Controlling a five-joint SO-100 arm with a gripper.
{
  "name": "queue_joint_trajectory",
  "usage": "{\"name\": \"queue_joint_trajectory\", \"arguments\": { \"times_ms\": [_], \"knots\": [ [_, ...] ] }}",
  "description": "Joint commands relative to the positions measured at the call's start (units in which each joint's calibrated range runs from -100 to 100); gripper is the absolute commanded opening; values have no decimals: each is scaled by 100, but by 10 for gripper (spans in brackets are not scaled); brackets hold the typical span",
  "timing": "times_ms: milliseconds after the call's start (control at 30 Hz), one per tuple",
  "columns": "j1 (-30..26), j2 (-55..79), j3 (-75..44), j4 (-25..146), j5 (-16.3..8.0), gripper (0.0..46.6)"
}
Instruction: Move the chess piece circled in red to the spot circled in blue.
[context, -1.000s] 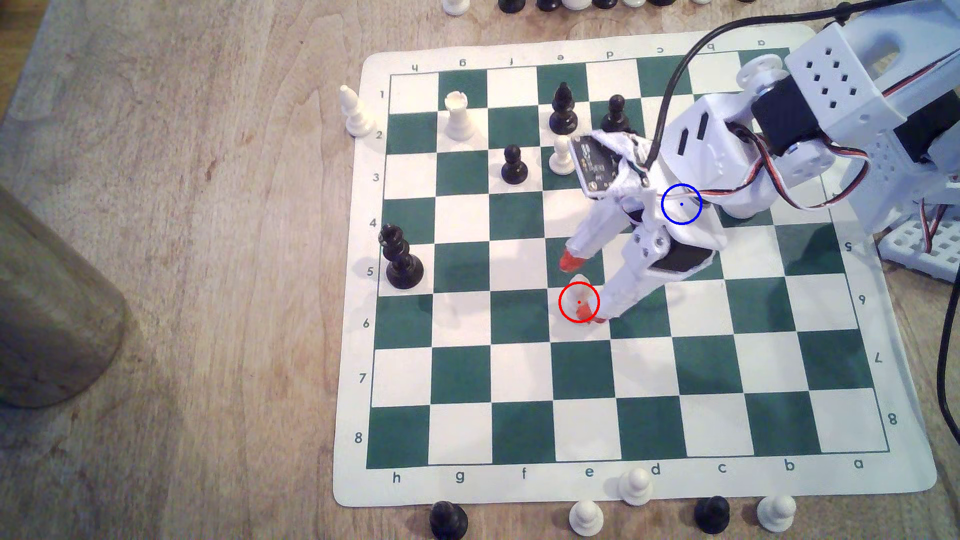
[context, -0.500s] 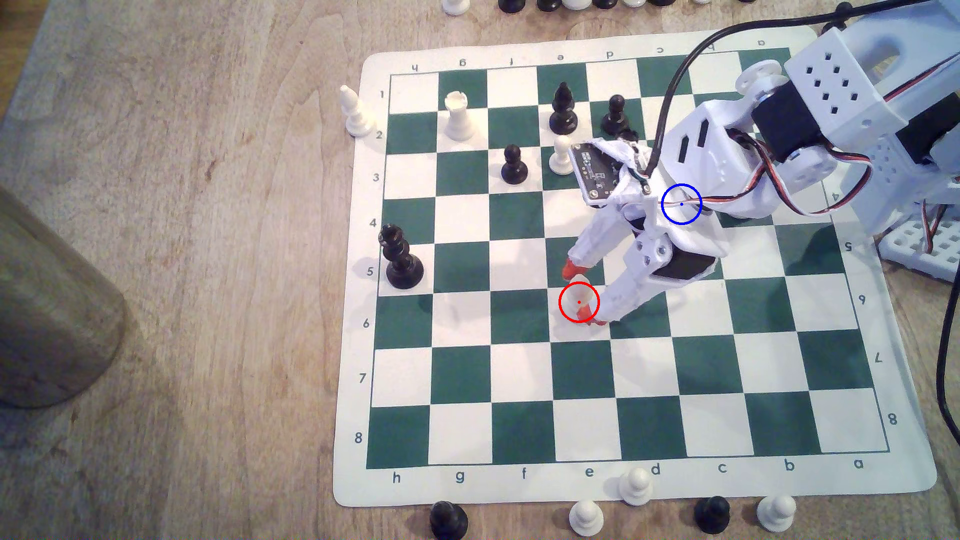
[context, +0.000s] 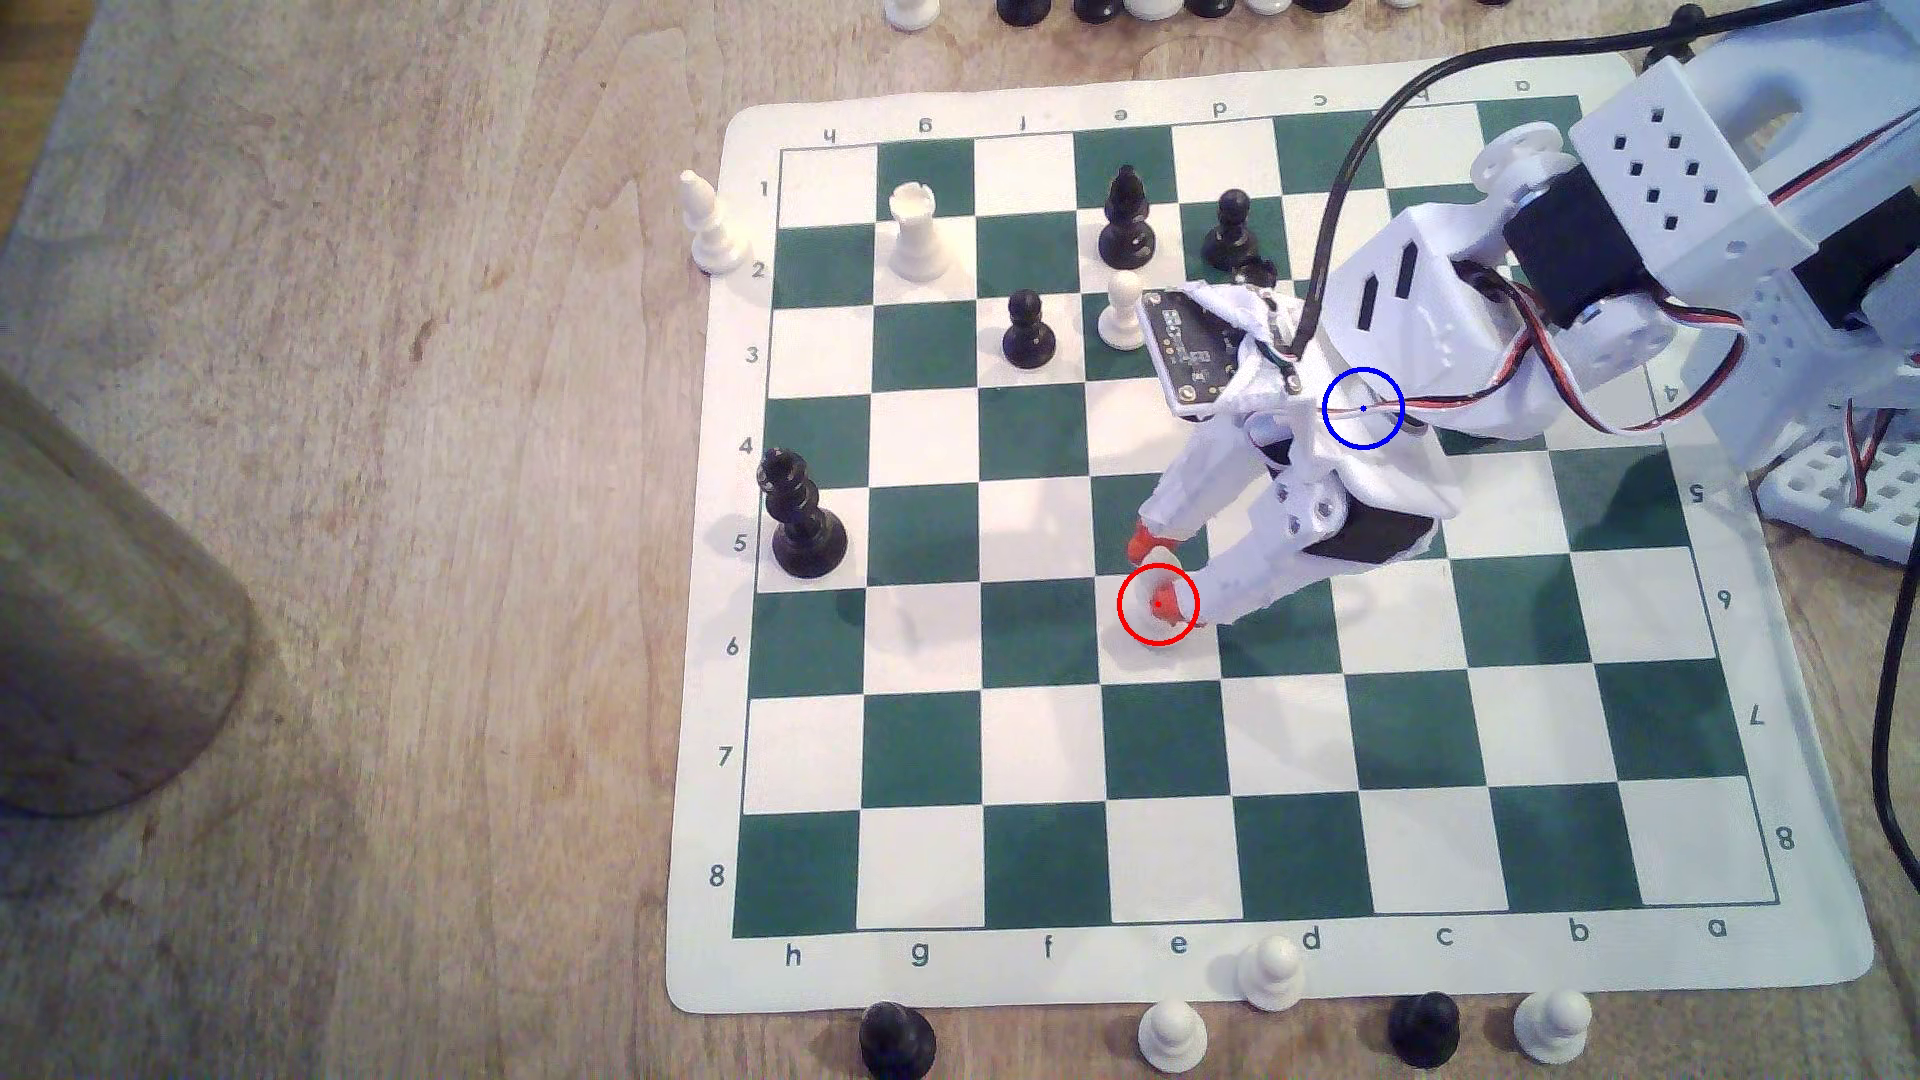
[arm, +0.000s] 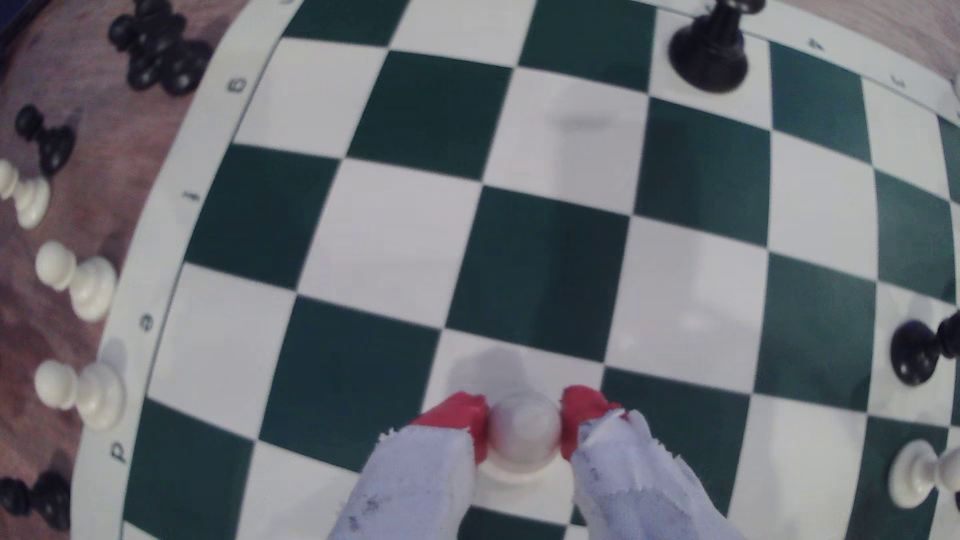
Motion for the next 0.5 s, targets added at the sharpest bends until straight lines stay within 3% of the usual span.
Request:
{"name": "queue_joint_trajectory", "arguments": {
  "times_ms": [0, 467],
  "knots": [
    [-41, -324, -472, 178, -15, 16],
    [780, -4076, -273, 2659, 68, 12]
  ]
}}
